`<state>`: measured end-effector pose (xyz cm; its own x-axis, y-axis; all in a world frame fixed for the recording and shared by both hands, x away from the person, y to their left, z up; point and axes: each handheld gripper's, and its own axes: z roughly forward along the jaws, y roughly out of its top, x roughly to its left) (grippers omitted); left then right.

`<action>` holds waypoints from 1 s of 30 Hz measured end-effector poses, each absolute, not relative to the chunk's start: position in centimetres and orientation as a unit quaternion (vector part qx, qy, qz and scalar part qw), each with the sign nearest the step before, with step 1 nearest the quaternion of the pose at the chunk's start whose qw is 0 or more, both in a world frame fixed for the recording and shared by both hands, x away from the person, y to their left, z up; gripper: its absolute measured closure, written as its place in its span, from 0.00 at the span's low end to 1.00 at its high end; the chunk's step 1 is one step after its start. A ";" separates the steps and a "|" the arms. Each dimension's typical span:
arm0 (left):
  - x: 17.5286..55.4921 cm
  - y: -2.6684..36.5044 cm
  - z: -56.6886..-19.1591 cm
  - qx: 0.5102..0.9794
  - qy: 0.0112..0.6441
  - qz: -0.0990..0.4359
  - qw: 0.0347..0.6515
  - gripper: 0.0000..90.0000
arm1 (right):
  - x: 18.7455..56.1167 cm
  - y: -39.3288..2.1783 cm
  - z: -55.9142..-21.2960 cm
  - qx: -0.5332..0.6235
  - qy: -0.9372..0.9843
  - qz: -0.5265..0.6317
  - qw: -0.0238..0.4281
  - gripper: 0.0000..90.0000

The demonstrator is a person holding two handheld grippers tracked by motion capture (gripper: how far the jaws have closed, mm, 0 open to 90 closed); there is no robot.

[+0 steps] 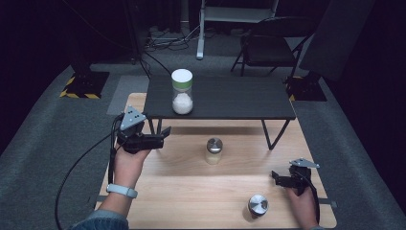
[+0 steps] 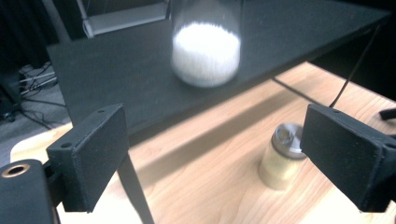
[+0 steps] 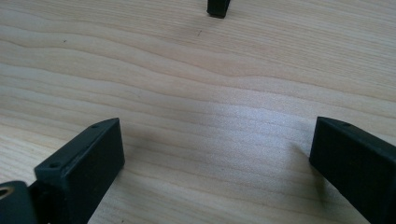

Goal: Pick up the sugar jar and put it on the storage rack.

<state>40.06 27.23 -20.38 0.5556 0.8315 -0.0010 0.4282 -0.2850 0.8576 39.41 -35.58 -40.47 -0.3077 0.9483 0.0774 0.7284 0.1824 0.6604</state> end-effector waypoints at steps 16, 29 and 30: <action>37.6 27.3 -25.8 0.779 0.418 0.219 0.413 0.09 | 39.4 -35.6 -40.5 0.559 0.749 0.308 0.178 0.03; 36.6 27.0 -29.9 0.790 0.432 0.198 0.388 0.10 | 39.4 -35.6 -40.5 0.559 0.749 0.308 0.178 0.03; 36.6 27.0 -30.2 0.791 0.434 0.195 0.385 0.10 | 39.4 -35.6 -40.5 0.558 0.749 0.308 0.178 0.03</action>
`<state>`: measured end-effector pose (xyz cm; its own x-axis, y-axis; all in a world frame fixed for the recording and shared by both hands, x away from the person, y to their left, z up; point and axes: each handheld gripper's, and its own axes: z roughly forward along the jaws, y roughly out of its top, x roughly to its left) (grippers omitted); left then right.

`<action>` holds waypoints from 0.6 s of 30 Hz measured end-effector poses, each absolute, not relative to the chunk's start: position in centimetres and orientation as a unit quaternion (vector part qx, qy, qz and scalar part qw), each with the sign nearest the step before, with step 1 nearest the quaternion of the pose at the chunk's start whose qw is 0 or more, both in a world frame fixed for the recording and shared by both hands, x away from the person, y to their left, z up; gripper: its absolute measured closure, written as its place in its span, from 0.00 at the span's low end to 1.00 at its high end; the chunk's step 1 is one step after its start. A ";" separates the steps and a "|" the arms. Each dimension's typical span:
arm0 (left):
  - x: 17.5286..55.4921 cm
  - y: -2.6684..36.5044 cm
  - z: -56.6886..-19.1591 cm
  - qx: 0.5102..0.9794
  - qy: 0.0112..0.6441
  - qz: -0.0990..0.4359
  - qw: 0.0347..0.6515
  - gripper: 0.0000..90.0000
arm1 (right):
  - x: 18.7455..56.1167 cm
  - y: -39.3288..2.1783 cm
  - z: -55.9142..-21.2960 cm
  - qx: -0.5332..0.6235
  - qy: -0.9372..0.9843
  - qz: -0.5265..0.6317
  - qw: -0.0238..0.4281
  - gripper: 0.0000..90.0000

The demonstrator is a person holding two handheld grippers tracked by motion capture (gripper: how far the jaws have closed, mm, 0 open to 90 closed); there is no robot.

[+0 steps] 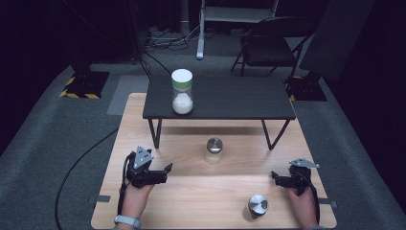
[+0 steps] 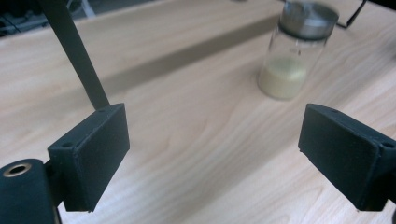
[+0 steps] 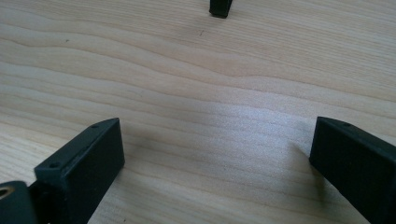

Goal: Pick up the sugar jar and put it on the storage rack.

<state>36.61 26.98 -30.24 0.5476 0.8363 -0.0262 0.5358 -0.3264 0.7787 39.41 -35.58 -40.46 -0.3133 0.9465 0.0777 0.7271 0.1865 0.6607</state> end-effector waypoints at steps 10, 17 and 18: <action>36.1 27.3 -33.5 0.789 0.459 0.189 0.363 0.10 | 39.4 -35.6 -40.5 0.558 0.750 0.309 0.178 0.03; 36.7 27.0 -35.3 0.797 0.477 0.175 0.327 0.10 | 39.5 -35.6 -40.5 0.557 0.750 0.309 0.177 0.03; 36.7 27.0 -35.3 0.797 0.477 0.175 0.327 0.10 | 39.5 -35.6 -40.5 0.557 0.750 0.309 0.177 0.03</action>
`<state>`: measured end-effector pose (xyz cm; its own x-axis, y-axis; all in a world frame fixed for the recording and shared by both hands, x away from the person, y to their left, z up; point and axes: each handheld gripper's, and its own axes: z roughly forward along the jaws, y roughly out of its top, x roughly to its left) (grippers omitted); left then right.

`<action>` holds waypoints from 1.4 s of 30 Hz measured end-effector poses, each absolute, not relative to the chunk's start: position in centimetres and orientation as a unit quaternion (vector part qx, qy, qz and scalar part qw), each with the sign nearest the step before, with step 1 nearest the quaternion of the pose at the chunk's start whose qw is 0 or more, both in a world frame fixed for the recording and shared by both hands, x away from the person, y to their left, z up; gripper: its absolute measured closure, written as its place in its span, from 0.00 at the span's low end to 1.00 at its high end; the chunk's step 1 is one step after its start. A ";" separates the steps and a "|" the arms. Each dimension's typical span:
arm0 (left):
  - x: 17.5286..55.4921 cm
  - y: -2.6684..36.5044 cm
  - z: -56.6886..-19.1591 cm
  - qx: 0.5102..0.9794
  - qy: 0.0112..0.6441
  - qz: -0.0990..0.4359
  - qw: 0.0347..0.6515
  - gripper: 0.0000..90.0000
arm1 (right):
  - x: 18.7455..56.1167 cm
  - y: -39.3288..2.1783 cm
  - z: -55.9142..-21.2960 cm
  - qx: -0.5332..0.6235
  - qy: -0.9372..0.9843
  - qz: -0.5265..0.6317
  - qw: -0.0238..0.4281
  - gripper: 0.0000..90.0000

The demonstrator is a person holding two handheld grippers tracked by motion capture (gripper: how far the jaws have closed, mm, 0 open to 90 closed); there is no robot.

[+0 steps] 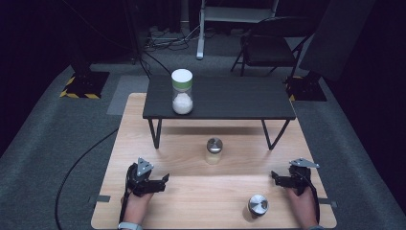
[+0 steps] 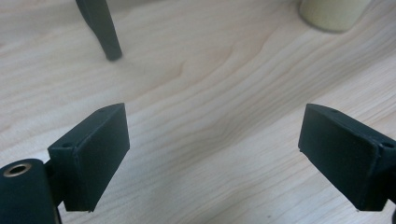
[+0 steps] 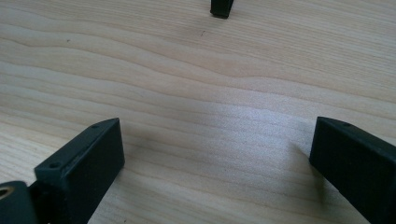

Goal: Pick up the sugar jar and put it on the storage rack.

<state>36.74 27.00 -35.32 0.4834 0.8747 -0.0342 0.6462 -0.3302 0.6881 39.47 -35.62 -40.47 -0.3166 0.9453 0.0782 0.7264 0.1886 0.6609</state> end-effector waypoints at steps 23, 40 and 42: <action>37.9 26.0 -36.4 0.812 0.490 0.161 0.273 0.02 | 39.5 -35.6 -40.5 0.556 0.751 0.309 0.177 0.03; 37.9 26.0 -36.4 0.812 0.490 0.161 0.273 0.02 | 39.5 -35.7 -40.5 0.556 0.751 0.310 0.176 0.03; 37.9 26.0 -36.4 0.813 0.489 0.161 0.273 0.02 | 39.5 -35.7 -40.5 0.556 0.751 0.310 0.176 0.03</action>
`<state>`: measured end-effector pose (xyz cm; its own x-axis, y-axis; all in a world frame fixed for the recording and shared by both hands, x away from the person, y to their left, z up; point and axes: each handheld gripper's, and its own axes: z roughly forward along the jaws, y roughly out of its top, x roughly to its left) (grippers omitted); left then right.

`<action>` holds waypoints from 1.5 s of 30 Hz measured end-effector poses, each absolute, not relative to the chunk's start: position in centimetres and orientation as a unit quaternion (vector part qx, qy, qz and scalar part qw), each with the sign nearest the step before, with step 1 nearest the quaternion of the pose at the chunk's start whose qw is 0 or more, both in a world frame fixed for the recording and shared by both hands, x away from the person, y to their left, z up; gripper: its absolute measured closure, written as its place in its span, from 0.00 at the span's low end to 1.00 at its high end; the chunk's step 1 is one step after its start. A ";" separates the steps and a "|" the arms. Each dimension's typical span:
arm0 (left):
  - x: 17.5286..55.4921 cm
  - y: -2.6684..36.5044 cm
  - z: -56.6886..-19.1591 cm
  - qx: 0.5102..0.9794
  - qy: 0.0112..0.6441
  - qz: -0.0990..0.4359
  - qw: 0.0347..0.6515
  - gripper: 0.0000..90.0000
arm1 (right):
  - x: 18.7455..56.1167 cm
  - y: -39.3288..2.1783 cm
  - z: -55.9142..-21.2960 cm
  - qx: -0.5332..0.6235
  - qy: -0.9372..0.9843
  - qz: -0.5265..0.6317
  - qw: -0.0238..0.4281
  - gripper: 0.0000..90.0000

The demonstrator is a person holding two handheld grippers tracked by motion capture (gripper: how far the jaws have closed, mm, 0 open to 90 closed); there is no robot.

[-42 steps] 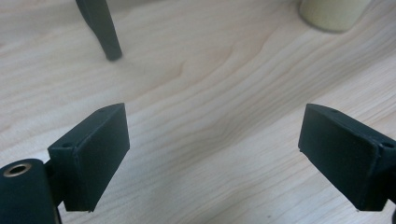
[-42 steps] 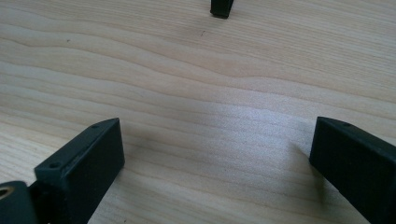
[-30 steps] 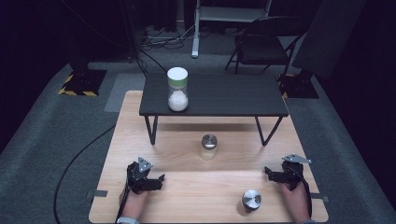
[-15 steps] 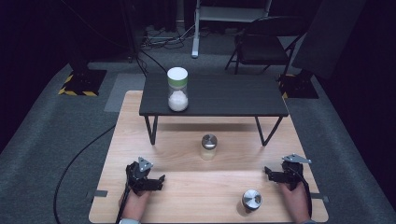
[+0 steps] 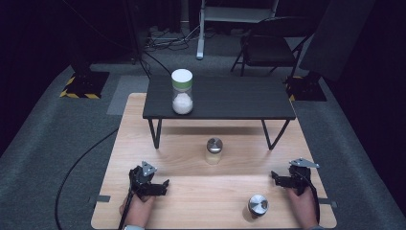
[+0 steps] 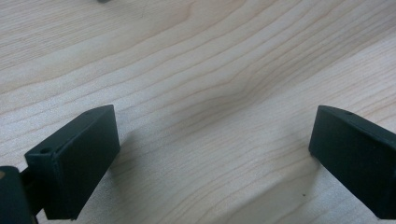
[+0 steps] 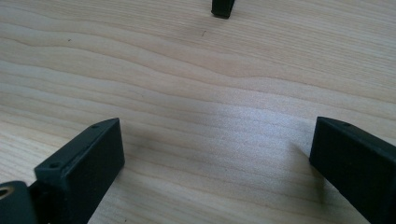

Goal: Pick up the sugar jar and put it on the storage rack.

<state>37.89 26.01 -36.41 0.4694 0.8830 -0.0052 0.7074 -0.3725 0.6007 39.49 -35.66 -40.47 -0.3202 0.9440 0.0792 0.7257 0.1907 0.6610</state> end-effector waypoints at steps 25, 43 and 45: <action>37.9 25.9 -36.4 0.811 0.492 0.164 0.272 0.02 | 39.5 -35.7 -40.5 0.556 0.751 0.309 0.176 0.03; 38.0 25.8 -36.4 0.809 0.496 0.163 0.270 0.01 | 39.5 -35.7 -40.5 0.554 0.753 0.310 0.175 0.03; 38.0 25.8 -36.4 0.808 0.497 0.163 0.270 0.01 | 39.5 -35.7 -40.5 0.554 0.753 0.310 0.175 0.03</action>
